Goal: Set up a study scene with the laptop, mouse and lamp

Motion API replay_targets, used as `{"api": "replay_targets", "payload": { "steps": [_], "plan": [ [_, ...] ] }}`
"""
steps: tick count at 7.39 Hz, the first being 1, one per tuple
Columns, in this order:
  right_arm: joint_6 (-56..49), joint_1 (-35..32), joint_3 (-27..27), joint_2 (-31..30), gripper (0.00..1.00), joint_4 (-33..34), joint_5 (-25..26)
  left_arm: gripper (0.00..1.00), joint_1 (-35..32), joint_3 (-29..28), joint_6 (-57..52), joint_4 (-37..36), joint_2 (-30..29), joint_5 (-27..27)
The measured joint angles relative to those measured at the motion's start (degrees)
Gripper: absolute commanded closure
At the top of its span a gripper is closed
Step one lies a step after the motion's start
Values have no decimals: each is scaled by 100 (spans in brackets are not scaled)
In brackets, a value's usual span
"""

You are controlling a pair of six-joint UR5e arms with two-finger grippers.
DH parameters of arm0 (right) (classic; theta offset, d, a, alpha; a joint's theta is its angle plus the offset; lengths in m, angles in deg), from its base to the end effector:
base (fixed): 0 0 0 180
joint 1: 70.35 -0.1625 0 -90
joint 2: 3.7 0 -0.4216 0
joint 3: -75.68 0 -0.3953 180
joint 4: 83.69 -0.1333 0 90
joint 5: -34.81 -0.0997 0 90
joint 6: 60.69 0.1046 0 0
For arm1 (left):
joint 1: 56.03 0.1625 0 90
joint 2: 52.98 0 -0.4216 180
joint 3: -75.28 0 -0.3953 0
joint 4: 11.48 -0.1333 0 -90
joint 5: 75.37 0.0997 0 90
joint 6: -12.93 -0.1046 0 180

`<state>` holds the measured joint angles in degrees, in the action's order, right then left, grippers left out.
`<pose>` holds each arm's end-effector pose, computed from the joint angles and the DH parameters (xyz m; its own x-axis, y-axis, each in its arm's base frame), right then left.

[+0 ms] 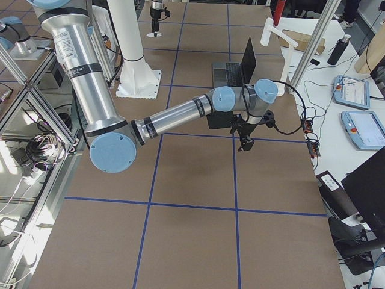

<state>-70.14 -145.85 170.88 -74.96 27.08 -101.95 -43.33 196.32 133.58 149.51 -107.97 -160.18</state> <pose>-0.0950 -0.5954 0.4674 0.6032 -0.3664 0.7084 0.3538 0.9190 0.1740 0.3117 -0.0761 0.4841 0.3979 -0.4308 -0.8100 0.0757 0.8953 -0.4390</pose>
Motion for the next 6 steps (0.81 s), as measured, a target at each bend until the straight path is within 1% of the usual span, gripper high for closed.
{"api": "replay_targets", "payload": {
  "steps": [1, 2, 3, 4, 5, 6],
  "plan": [
    [1, 13, -16, 6, 1, -2, 0, 38, -472, 5, -145, -435, -471, -300],
    [-2, 24, -37, 15, 1, -2, 0, 38, -837, 3, -324, -754, -822, -473],
    [-2, 37, -65, 25, 1, -3, 0, 38, -1137, -3, -498, -1026, -1186, -558],
    [1, 53, -85, 34, 1, -3, 0, 38, -1404, -9, -701, -1503, -1704, -600],
    [3, 68, -93, 45, 1, -3, 0, 38, -1736, -10, -1006, -2348, -2494, -702],
    [2, 82, -96, 56, 1, -3, 0, 38, -2098, -43, -1250, -3375, -3429, -893]
  ]
}}
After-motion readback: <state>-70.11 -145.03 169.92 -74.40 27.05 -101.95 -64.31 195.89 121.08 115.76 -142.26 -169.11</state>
